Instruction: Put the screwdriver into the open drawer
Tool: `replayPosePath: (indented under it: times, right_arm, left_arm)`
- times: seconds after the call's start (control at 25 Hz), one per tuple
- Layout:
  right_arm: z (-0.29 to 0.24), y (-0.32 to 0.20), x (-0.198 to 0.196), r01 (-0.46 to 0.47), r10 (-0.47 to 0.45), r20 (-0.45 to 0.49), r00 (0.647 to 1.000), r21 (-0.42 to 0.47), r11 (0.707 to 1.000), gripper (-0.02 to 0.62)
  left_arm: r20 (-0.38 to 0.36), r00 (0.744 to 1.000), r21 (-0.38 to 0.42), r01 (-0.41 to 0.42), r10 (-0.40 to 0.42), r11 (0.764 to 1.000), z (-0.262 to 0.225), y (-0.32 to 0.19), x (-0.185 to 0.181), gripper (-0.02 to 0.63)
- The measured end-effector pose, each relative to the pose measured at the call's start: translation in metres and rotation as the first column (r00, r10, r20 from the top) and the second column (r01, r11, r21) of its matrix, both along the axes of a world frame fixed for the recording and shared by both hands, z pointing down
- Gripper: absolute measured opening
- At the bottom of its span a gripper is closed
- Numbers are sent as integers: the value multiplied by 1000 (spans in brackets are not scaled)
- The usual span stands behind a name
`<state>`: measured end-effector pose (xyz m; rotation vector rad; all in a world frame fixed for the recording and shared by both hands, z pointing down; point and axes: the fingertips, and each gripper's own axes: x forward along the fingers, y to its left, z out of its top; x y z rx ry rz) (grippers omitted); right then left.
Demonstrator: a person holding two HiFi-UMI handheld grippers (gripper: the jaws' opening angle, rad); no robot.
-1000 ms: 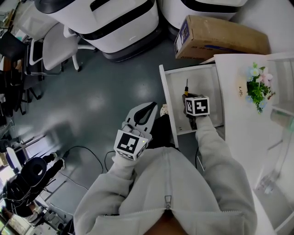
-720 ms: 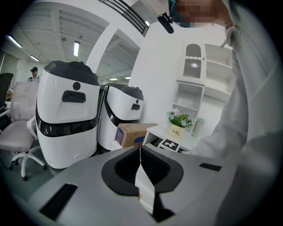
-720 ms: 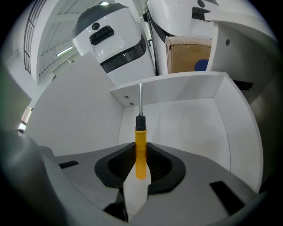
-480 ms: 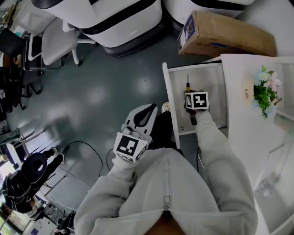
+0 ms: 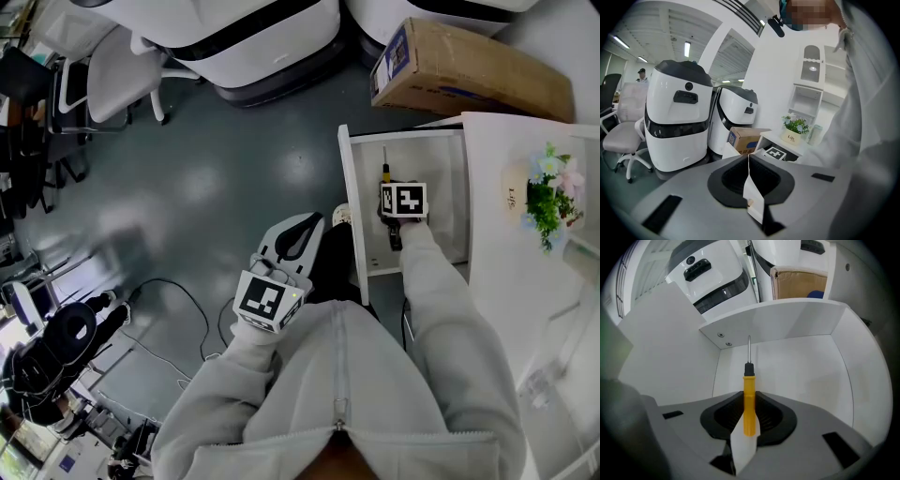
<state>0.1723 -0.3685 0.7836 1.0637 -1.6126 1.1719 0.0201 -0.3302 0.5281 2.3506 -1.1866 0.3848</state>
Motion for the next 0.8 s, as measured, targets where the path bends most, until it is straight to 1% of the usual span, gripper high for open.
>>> replayPosePath:
  times: [0.24, 0.52, 0.56, 0.64, 0.68, 0.8]
  right_arm:
    - [9, 4, 2, -32, 32, -9, 999, -27, 999, 89]
    - [1, 3, 3, -40, 40, -1, 999, -3, 999, 96]
    - [1, 3, 4, -48, 48, 0, 999, 3, 999, 106]
    - [2, 4, 6, -63, 63, 9, 998, 11, 998, 163]
    - [0, 4, 5, -63, 63, 19, 998, 14, 998, 178]
    - [-13, 4, 2, -63, 62, 46, 997, 26, 998, 199]
  left_arm:
    - [6, 1000, -6, 1, -1, 1000, 2, 0, 1, 20]
    - [9, 1000, -2, -3, 3, 1000, 1, 1, 2, 20]
    - [9, 1000, 1, -4, 4, 1000, 1, 1, 2, 20]
    - [11, 1000, 4, -5, 5, 1000, 1, 2, 1, 20]
    - [11, 1000, 5, -6, 6, 1000, 1, 2, 1, 20]
    - [6, 1000, 13, -10, 10, 1000, -3, 3, 1, 20]
